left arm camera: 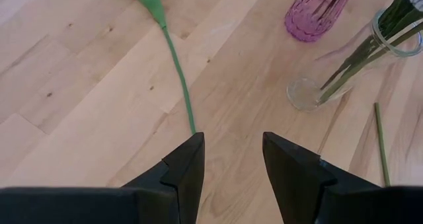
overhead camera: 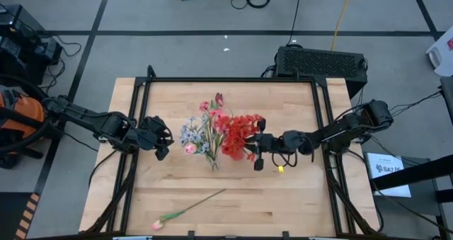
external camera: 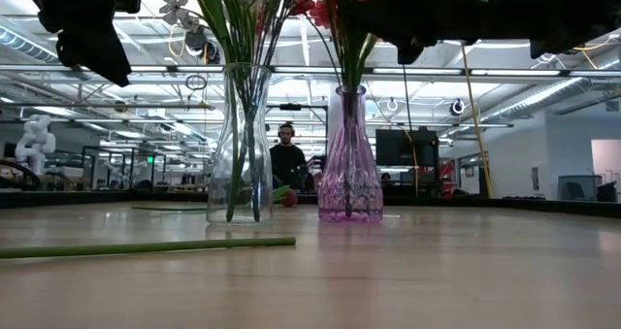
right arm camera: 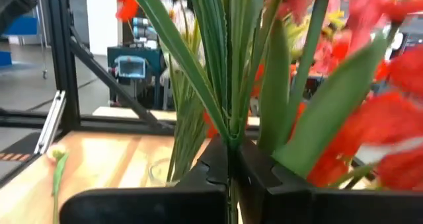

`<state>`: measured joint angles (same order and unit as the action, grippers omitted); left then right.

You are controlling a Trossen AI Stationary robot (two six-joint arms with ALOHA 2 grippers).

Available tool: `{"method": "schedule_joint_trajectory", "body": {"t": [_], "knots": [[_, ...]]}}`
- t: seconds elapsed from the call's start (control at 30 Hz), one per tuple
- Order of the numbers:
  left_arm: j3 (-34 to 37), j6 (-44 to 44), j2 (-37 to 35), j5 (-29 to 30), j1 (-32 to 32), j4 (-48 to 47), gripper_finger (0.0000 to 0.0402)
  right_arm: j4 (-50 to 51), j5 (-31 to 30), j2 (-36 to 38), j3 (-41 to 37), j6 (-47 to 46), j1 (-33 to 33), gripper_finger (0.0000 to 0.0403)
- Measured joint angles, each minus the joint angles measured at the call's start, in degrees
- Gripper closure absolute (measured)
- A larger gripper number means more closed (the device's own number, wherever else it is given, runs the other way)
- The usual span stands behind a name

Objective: Sort flowers into vase by color
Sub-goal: Put the red flowers into the purple vase

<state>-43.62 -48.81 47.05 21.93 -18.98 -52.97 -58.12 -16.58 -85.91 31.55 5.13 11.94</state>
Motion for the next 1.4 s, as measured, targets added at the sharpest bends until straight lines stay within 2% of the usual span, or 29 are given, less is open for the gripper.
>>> {"method": "schedule_joint_trajectory", "body": {"t": [0.3, 1.0, 1.4], "knots": [[0.0, -0.3, 0.0, 0.0, 0.0, 0.2, 0.0242, 7.4, 0.2, 0.0, 0.0, -3.4, 0.0, 0.0403], [0.0, -0.4, 0.0, 0.0, 0.0, 0.2, 0.0242, 14.2, 0.2, 0.1, 0.0, -6.0, 0.0, 0.0401], [0.0, -0.4, 0.0, 0.0, 0.0, 0.4, 0.0242, 14.2, 0.4, 0.3, -0.1, -11.8, 0.1, 0.0341]]}}
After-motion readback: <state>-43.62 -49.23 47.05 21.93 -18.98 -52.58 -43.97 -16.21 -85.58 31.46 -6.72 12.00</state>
